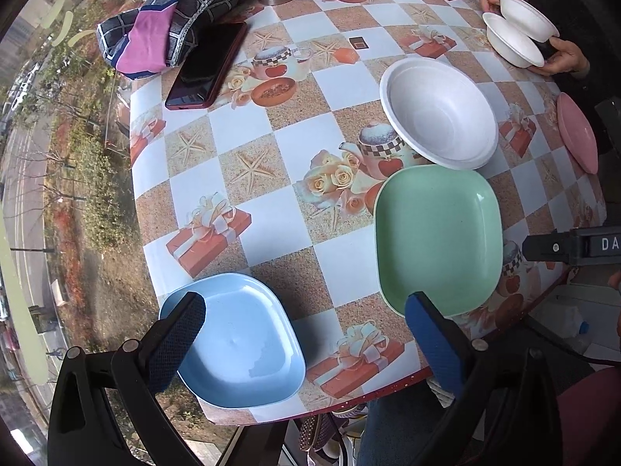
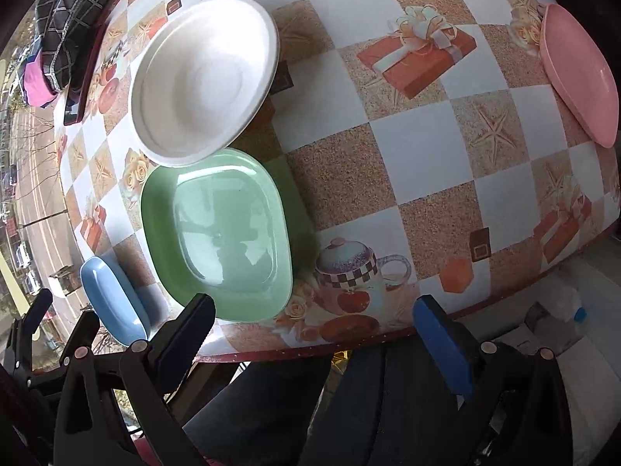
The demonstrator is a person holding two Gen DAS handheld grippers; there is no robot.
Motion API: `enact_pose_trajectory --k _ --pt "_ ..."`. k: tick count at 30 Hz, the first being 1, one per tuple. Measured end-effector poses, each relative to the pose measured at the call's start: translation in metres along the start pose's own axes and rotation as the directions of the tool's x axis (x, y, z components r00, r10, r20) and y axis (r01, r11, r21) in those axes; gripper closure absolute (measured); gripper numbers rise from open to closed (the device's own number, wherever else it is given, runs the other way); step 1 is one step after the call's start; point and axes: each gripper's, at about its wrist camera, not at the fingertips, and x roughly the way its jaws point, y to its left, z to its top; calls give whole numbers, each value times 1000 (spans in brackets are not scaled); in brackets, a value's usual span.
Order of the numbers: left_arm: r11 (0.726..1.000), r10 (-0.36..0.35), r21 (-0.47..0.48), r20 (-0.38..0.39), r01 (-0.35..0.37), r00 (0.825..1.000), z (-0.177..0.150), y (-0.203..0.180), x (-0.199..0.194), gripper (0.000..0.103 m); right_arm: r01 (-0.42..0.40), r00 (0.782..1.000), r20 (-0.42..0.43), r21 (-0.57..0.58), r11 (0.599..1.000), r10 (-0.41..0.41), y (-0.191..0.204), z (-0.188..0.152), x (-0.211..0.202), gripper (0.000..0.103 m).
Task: Organize plates and bowls
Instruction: 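Move both tools toward the rim of the mint green plate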
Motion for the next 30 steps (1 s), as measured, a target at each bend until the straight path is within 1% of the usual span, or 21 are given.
enact_pose_trajectory --k 3,5,10,16,19,23,26,27,28,30 --pt "1000 -17 4 9 17 1000 4 -3 8 0 20 1000 7 -17 1000 -19 5 1 6 0" --pt "1000 -7 16 14 7 1000 8 -7 11 0 37 999 10 -31 999 -37 7 1 10 0" --pt "999 -10 49 21 9 1000 18 -23 22 0 89 995 40 -60 994 -87 13 0 21 0" --pt "995 42 94 28 -44 999 30 -41 41 0 129 990 59 -55 990 -126 16 5 38 0" --pt "993 61 101 6 -62 998 34 -47 52 0 149 988 63 -76 986 -144 20 8 49 0" --pt "995 52 85 -17 -51 998 35 -54 68 0 229 973 64 -134 964 -222 30 8 70 0" --pt "998 8 63 -48 -5 999 31 -60 77 0 290 957 84 -195 937 -278 32 12 79 0" --pt "998 -7 61 -53 10 999 29 -63 79 0 304 952 97 -214 928 -290 33 11 80 0" --pt "998 -35 59 -36 37 999 27 -71 81 0 322 946 108 -231 918 -305 33 10 82 0" --pt "996 -55 68 -50 58 997 21 -81 84 0 369 929 130 -263 892 -346 33 11 83 0"
